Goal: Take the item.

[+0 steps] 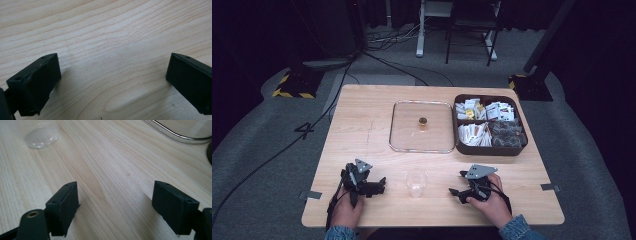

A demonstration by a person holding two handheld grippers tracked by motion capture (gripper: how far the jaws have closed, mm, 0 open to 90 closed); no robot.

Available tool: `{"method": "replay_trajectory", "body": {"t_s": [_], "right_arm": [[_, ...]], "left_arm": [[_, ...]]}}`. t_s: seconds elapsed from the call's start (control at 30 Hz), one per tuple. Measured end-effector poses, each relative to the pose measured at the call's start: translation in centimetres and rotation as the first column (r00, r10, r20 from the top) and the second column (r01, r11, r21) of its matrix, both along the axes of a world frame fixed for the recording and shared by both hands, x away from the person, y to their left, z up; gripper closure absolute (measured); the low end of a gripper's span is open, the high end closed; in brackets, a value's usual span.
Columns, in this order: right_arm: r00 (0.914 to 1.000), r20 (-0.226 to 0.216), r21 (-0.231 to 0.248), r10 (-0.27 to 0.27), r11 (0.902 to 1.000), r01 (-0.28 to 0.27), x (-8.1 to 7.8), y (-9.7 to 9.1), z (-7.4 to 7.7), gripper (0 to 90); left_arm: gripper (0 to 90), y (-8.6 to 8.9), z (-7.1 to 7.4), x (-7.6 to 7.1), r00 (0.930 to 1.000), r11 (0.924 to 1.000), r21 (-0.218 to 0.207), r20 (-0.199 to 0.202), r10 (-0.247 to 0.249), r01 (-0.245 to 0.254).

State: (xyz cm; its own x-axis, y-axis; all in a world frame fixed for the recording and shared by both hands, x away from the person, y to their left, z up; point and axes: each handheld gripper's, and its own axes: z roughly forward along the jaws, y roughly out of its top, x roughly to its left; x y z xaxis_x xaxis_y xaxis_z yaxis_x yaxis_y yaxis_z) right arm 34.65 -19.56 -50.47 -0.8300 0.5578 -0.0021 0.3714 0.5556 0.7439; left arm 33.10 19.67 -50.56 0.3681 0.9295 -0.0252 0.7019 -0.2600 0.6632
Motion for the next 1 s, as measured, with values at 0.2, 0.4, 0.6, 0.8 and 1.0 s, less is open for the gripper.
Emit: {"method": "replay_trajectory", "body": {"t_s": [0.2,0.4,0.6,0.8,1.0], "right_arm": [[0.9999,-0.012,0.009,-0.008,0.9999,0.008,0.0,-0.1,0.1,25.8],[0.9986,-0.043,0.061,-0.031,0.9976,0.033,0.0,-0.7,1.5,27.9],[0.9985,-0.042,0.068,-0.034,0.997,0.037,-0.1,-1.4,3.5,31.2],[0.9976,-0.023,0.12,-0.066,0.9904,0.068,-0.1,-2.0,5.1,29.5],[0.9965,0.046,0.154,-0.069,0.9861,0.061,-0.1,-2.4,6.1,27.0]], "left_arm": [[0.1,0.0,0.0,0.0,1.0,1.0,0.0,0.0,0.0,0.0],[0.1,0.0,0.0,0.0,1.0,1.0,0.0,0.0,0.0,0.0],[0.1,0.0,0.0,0.0,1.0,1.0,0.0,0.0,0.0,0.0],[0.0,0.0,0.0,0.1,1.0,1.0,0.003,0.002,-0.004,0.004],[0.0,0.0,0.0,0.1,1.0,1.0,0.001,0.0,-0.004,0.004]]}}
